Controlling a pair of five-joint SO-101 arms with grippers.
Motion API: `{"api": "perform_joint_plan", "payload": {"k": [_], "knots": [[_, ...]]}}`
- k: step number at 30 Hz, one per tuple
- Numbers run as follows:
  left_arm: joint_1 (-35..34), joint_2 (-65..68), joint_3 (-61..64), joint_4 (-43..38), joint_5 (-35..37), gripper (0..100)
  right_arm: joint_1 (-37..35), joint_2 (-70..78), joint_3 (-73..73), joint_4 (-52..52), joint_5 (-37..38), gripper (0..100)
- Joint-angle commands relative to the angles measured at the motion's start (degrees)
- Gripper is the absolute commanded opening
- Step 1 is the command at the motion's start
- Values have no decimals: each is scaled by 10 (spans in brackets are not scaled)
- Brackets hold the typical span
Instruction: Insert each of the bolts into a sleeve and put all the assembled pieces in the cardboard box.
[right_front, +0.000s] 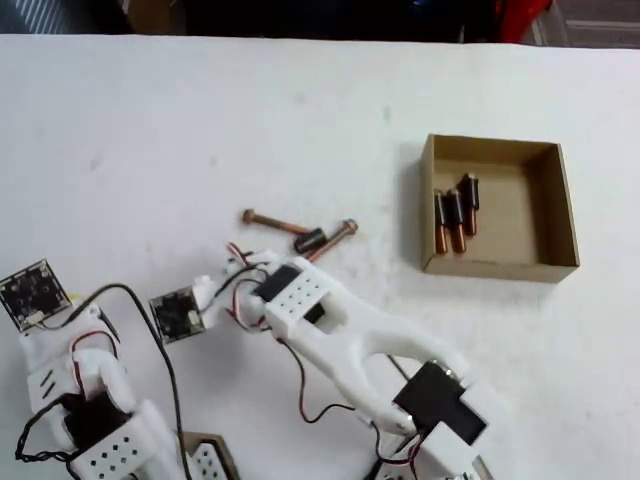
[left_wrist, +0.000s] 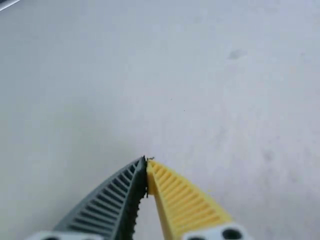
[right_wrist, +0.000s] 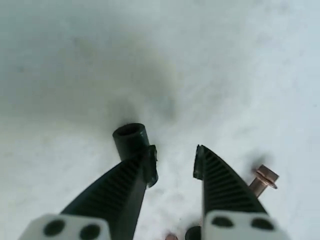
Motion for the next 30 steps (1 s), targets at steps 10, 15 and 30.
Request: {"api": "perform_joint_plan", "payload": {"k": [10, 15, 30], "knots": [[-3, -3, -14, -15, -7, 22, -11, -102, -3, 50, -40, 130], [-3, -3, -14, -15, -7, 22, -11, -128, 1, 109, -44, 130], [-2, -3, -13, -15, -7, 22, -32, -49, 50, 3, -42, 130]]}}
